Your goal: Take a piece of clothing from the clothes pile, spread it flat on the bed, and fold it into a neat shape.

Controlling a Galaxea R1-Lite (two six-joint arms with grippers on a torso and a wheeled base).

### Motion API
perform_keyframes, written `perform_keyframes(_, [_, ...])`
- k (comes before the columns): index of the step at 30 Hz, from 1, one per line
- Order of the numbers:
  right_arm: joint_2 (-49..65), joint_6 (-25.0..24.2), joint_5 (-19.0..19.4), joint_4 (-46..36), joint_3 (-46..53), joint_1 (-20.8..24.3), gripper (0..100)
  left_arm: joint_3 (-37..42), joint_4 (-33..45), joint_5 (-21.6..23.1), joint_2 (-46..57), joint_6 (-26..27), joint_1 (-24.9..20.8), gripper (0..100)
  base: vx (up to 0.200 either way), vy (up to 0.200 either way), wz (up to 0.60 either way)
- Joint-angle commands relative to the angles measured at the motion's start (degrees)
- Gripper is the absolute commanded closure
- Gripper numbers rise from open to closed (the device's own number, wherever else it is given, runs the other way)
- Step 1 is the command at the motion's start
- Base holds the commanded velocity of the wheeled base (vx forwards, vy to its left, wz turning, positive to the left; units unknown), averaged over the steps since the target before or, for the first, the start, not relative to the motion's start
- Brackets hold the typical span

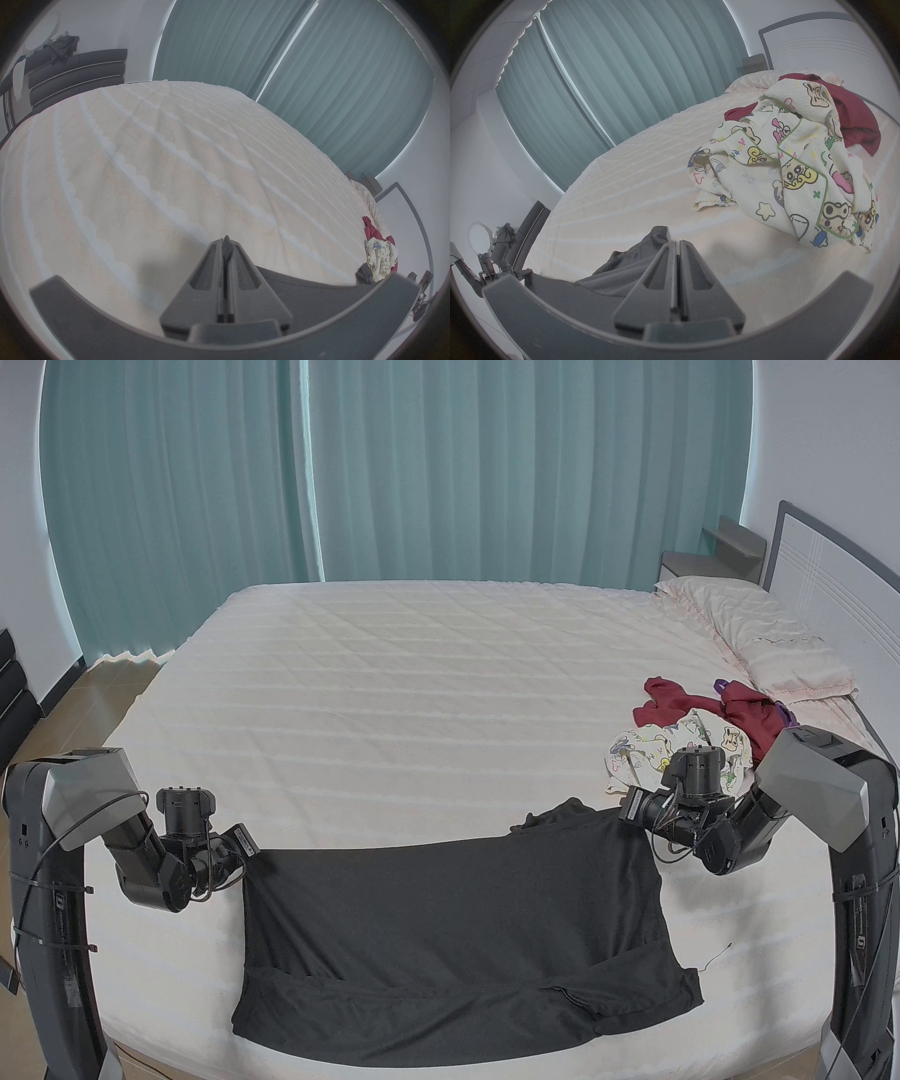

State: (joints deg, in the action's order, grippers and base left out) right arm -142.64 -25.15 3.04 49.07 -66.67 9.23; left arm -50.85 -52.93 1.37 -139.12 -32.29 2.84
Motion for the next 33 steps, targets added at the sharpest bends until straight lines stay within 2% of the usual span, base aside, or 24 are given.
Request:
perform_keyframes(1, [1.49, 0.10, 0.13, 0.68, 1.81, 0.26, 100, 0.40, -0.15, -0.13, 0.78, 0.30, -0.20, 100, 0.000, 0.000, 0.00])
perform_keyframes(9, [5.27, -0.08, 1.27, 1.12, 7.26, 0.00, 100, 1.72, 0.02, 0.13, 4.91, 2.23, -0.12, 100, 0.000, 0.000, 0.00])
perform_keyframes(13, [6.94, -0.08, 1.89, 2.35, 10.60, 0.09, 100, 4.70, -0.07, 0.13, 6.67, 5.13, -0.03, 100, 0.000, 0.000, 0.00])
perform_keyframes(21, [10.63, -0.08, 4.08, 5.78, 18.07, -0.53, 100, 9.10, -1.21, 0.22, 7.55, 5.57, 0.50, 100, 0.000, 0.000, 0.00])
perform_keyframes(26, [12.30, 0.10, 5.40, 8.15, 24.13, -0.09, 100, 12.35, -3.76, 0.30, 7.20, 6.80, 0.50, 100, 0.000, 0.000, 0.00])
perform_keyframes(27, [12.65, 0.45, 6.63, 9.12, 26.68, 0.18, 100, 15.08, -5.69, 0.30, 7.20, 7.86, 0.41, 100, 0.000, 0.000, 0.00])
perform_keyframes(33, [12.56, 0.80, 6.81, 10.61, 31.51, 0.26, 100, 22.19, -10.61, 0.48, 7.11, 11.99, 0.32, 100, 0.000, 0.000, 0.00])
